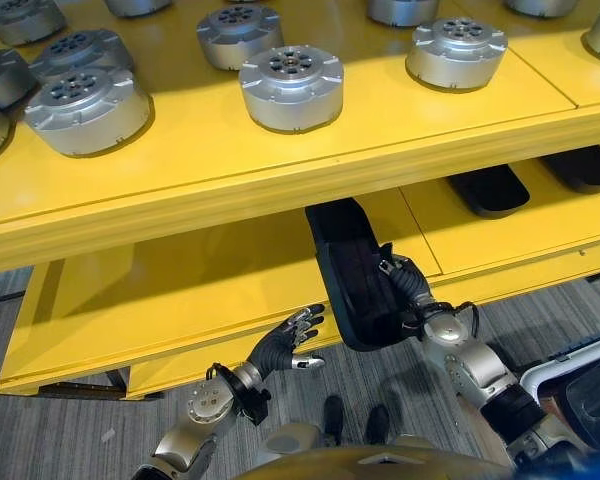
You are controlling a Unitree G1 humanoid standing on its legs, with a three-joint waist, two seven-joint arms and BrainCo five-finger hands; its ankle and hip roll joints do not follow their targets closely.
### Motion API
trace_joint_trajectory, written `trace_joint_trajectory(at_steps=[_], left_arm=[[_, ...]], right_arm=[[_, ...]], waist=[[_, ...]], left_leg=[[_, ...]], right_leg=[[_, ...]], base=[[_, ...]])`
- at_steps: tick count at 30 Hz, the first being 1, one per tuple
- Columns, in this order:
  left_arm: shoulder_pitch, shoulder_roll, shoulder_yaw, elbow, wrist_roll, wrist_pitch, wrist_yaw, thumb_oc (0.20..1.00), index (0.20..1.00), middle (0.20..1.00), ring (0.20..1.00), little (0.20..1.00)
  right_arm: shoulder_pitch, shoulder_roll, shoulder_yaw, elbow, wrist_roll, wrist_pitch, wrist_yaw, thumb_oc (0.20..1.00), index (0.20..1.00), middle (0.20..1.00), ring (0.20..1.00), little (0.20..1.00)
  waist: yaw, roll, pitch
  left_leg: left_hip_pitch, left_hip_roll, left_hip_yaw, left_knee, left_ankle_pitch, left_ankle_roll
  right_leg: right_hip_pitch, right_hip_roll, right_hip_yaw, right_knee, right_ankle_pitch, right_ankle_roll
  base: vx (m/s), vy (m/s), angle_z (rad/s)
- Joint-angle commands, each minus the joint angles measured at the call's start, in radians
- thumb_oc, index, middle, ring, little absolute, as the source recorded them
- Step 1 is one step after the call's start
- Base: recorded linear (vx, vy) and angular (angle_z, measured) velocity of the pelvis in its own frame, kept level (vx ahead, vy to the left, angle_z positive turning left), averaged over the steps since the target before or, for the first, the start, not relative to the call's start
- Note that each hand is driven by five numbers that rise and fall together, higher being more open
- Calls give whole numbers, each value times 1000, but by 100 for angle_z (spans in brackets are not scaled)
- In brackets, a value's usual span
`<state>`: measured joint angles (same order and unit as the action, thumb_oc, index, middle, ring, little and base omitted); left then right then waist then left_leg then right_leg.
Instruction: Move parts from the plastic box to the shelf.
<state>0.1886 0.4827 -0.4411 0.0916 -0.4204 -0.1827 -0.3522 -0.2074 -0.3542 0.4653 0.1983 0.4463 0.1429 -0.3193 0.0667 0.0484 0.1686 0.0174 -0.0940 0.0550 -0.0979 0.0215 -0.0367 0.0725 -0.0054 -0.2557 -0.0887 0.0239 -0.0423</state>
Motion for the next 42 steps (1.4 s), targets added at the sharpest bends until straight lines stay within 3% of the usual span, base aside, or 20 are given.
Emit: trace_joint_trajectory(at_steps=[1, 2, 3, 4, 5, 7, 8, 11, 15, 18, 21, 22, 25, 29, 30, 32, 37, 42], left_arm=[[-66, -6, -40, -19, 4, -58, -97, 1000, 1000, 1000, 1000, 1000], [-82, -6, -52, -13, -5, -62, -106, 1000, 1000, 1000, 1000, 1000], [-112, -12, -74, -13, -8, -58, -90, 1000, 1000, 1000, 1000, 1000], [-114, -12, -75, -13, -8, -58, -89, 1000, 1000, 1000, 1000, 1000], [-127, -19, -85, -13, -6, -57, -59, 1000, 1000, 1000, 1000, 1000], [-135, -22, -88, -14, -11, -52, -40, 1000, 1000, 1000, 1000, 1000], [-140, -29, -86, -8, -18, -49, -13, 1000, 1000, 1000, 1000, 1000], [-146, -28, -76, -8, -50, -41, -7, 1000, 1000, 1000, 1000, 1000], [-147, -27, -86, -18, -41, -22, -27, 1000, 1000, 1000, 1000, 1000], [-120, -36, -84, -12, -106, -29, -8, 1000, 1000, 1000, 1000, 1000], [-87, -32, -56, -35, -87, -34, 15, 1000, 1000, 1000, 1000, 1000], [-87, -30, -55, -38, -90, -31, 19, 1000, 1000, 1000, 1000, 1000], [-111, -18, -79, -24, -96, -37, 20, 1000, 1000, 1000, 1000, 1000], [-146, -12, -118, -17, -111, -30, -45, 1000, 1000, 1000, 1000, 1000], [-171, -10, -143, -18, -125, -5, -80, 1000, 1000, 1000, 1000, 1000], [-178, -9, -159, -19, -121, 8, -88, 1000, 1000, 1000, 1000, 1000], [-220, -19, -126, -81, -312, 32, -121, 1000, 1000, 1000, 1000, 1000], [-276, -30, -115, -100, -272, 13, -120, 1000, 1000, 1000, 1000, 1000]], right_arm=[[-91, 41, -81, -62, -44, -103, -87, 200, 200, 200, 200, 200], [-90, 34, -97, -60, -47, -104, -100, 200, 200, 200, 200, 200], [-120, 25, -138, -19, -55, -97, -88, 200, 200, 200, 200, 200], [-123, 24, -139, -16, -54, -98, -86, 200, 200, 200, 200, 200], [-163, 15, -154, 12, -51, -87, -75, 200, 200, 200, 200, 200], [-184, 10, -158, 24, -43, -75, -69, 200, 200, 200, 200, 200], [-207, -6, -162, 32, -30, -57, -66, 200, 200, 200, 200, 200], [-212, -20, -175, 28, 1, -39, -90, 200, 200, 200, 200, 200], [-197, -27, -203, 37, 31, -25, -115, 200, 200, 200, 200, 200], [-204, -11, -209, 48, 5, 2, -105, 200, 200, 200, 200, 200], [-231, 10, -200, 54, 3, 28, -76, 200, 200, 200, 200, 200], [-236, 11, -200, 57, 1, 30, -72, 200, 200, 200, 200, 200], [-258, 10, -191, 62, -1, 28, -94, 200, 200, 200, 200, 200], [-240, -15, -220, 60, 12, 8, -115, 200, 200, 200, 200, 200], [-230, -39, -254, 63, 28, 2, -123, 200, 200, 200, 200, 200], [-227, -62, -284, 57, 50, 19, -118, 200, 200, 200, 200, 200], [-315, -137, -319, 32, 29, 73, -107, 200, 200, 200, 200, 200], [-459, -229, -341, 87, 19, 90, -82, 200, 200, 200, 200, 200]], waist=[[-47, -26, 23], [-63, -27, 26], [-68, -30, 32], [-67, -30, 33], [-62, -31, 36], [-59, -30, 36], [-56, -24, 33], [-66, -12, 25], [-80, 6, 32], [-62, 6, 29], [-16, 0, 43], [-13, -1, 44], [-17, -18, 68], [-48, -21, 81], [-69, -23, 82], [-76, -29, 84], [-60, -39, 152], [-37, -44, 228]], left_leg=[[48, 176, 369, 113, -9, -6], [46, 194, 410, 138, -23, -9], [25, 223, 381, 193, -32, -9], [22, 224, 380, 197, -34, -9], [26, 248, 327, 207, -19, -18], [35, 266, 292, 204, 4, -30], [31, 307, 248, 210, 85, -47], [55, 317, 244, 185, 79, -65], [74, 286, 277, 134, 32, -44], [107, 265, 312, 109, -12, -44], [142, 270, 410, 100, -29, -37], [142, 271, 415, 101, -30, -36], [96, 275, 375, 156, -52, -22], [41, 272, 270, 140, -11, 0], [22, 267, 205, 123, 1, 3], [12, 267, 176, 118, 9, 0], [-42, 296, 177, 146, 19, -27], [-101, 321, 180, 150, 53, -49]], right_leg=[[14, -66, -106, 106, -65, 80], [13, -77, -127, 117, -73, 82], [-13, -93, -124, 177, -86, 71], [-15, -93, -125, 181, -88, 71], [-30, -94, -101, 208, -99, 63], [-36, -92, -85, 218, -107, 58], [-48, -93, -70, 216, -98, 43], [-49, -108, -57, 214, -106, 57], [-52, -134, -62, 199, -71, 75], [-26, -166, -117, 172, -44, 108], [-36, -220, -262, 199, -14, 141], [-39, -223, -267, 204, -16, 141], [-76, -208, -207, 249, -46, 128], [-110, -193, -32, 310, -79, 123], [-125, -179, 71, 342, -107, 130], [-138, -167, 110, 348, -105, 138], [-167, -164, 76, 339, -103, 129], [-214, -147, 59, 335, -94, 116]], base=[[-97, -1, 97], [-106, 88, 191], [-99, 81, 192], [-87, 136, 128], [-8, 128, -3], [-13, 195, -34], [-39, 249, -27], [-24, 295, -25], [-49, 320, 16], [46, 212, 2], [-82, 99, -25], [-128, 24, -80], [-75, -38, -38], [-70, -64, 33], [-102, -129, 127], [-56, -151, 145], [-197, -134, 23], [-253, -101, -10]])
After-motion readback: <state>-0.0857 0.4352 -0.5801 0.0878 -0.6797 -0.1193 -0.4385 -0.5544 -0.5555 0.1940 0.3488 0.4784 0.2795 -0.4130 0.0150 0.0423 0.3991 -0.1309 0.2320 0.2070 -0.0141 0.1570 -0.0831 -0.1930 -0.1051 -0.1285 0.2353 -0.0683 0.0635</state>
